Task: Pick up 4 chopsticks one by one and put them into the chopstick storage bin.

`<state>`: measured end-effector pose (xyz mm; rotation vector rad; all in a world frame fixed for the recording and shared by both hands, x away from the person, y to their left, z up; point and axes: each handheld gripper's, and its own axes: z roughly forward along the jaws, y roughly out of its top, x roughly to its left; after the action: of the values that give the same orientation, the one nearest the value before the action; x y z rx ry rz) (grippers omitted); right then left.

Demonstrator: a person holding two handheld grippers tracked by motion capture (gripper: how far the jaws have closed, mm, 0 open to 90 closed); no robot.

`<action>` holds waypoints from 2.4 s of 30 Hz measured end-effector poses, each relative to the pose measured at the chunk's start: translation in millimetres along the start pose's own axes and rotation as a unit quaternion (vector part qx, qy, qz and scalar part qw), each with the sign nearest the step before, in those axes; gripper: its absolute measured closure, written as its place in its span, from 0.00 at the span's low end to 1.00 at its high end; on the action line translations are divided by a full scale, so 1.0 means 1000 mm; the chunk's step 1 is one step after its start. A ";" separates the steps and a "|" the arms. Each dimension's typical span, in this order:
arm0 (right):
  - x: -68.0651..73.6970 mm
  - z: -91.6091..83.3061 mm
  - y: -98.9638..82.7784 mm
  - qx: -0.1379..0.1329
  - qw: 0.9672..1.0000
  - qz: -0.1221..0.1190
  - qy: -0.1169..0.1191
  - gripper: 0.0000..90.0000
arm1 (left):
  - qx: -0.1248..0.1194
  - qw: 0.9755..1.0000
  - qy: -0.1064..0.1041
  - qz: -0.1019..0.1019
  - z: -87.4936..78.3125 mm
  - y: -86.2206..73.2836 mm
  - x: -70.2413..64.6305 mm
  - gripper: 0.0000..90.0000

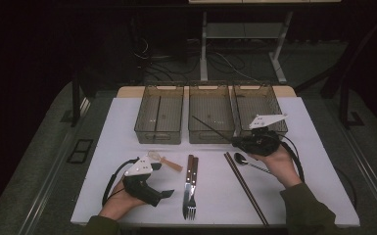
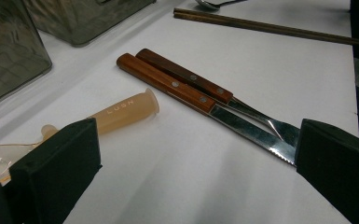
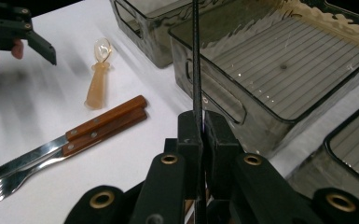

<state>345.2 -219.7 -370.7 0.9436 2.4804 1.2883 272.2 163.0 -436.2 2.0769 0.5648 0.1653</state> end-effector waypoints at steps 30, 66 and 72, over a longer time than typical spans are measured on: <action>0.010 0.052 0.060 0.035 0.999 -0.006 -0.004 0.95 | -0.007 1.000 -0.002 -0.002 0.000 0.001 0.000 0.00; 0.012 0.141 0.145 0.067 0.997 0.018 -0.046 0.95 | -0.012 1.000 -0.009 0.000 -0.002 0.002 0.001 0.00; 0.011 0.162 0.153 0.076 0.995 0.025 -0.056 0.95 | -0.013 1.000 -0.010 0.000 -0.003 0.002 0.001 0.00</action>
<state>476.3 -40.5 -346.2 1.0876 2.5103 1.0399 273.3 164.6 -433.1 2.0520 0.5471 0.1518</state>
